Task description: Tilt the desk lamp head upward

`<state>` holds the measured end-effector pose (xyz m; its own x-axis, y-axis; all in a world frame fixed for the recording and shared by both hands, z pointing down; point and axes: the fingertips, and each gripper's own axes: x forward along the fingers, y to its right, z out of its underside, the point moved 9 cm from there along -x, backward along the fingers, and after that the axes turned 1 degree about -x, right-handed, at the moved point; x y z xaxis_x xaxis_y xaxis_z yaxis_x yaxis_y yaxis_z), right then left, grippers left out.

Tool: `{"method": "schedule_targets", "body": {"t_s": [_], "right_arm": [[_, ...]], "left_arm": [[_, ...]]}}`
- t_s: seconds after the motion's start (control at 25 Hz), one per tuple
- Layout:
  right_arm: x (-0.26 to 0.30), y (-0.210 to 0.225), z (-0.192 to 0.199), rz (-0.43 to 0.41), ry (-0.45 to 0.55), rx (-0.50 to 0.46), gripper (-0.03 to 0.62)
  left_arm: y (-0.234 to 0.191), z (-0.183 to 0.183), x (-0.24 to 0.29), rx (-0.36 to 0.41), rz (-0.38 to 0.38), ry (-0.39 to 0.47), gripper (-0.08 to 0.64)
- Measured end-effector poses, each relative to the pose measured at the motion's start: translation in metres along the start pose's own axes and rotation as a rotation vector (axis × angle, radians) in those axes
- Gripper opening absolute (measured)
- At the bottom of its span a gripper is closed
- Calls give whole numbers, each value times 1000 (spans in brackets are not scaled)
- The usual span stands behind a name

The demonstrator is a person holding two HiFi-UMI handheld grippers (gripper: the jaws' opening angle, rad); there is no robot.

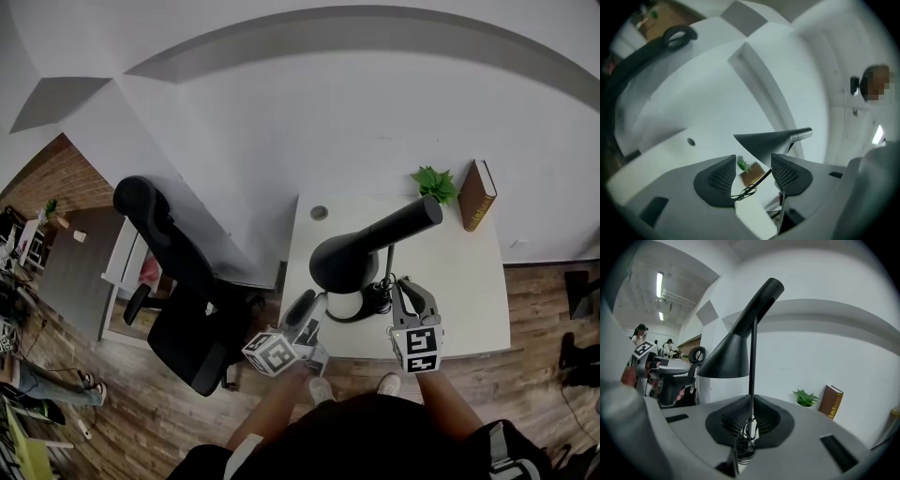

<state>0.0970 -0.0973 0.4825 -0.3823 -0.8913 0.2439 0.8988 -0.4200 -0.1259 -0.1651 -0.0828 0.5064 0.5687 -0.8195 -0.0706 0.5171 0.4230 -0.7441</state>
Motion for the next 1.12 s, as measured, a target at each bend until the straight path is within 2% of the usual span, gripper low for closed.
{"method": "schedule_targets", "body": {"t_s": [0.08,0.12,0.24,0.44,0.68,0.84,0.88,0.96,1.12], "right_arm": [[5,1,2,-5,-8,-11,23],[6,3,2,-6,-7,-15,26],[11,5,-2,-5,6,-19,34],[25,3,-4,-36,-8,-61,69],[36,-2,-4,-30,-32,-74,78],[42,-3,-4,-17,-38,-102,78],[42,-2,-5,-15,-36,-104,54],[42,-2,-6,-16,-33,-97,46],[42,-1,-5,-22,-20,-76,41]], "left_arm": [[-4,4,2,-175,103,38,223],[-5,5,4,-226,151,59,233],[1,6,12,-302,246,82,245],[5,6,29,-465,294,102,253],[5,5,42,-542,282,123,253],[6,2,45,-544,265,125,248],[6,1,46,-544,250,117,215],[4,1,47,-554,230,100,145],[3,1,47,-567,241,84,135]]}}
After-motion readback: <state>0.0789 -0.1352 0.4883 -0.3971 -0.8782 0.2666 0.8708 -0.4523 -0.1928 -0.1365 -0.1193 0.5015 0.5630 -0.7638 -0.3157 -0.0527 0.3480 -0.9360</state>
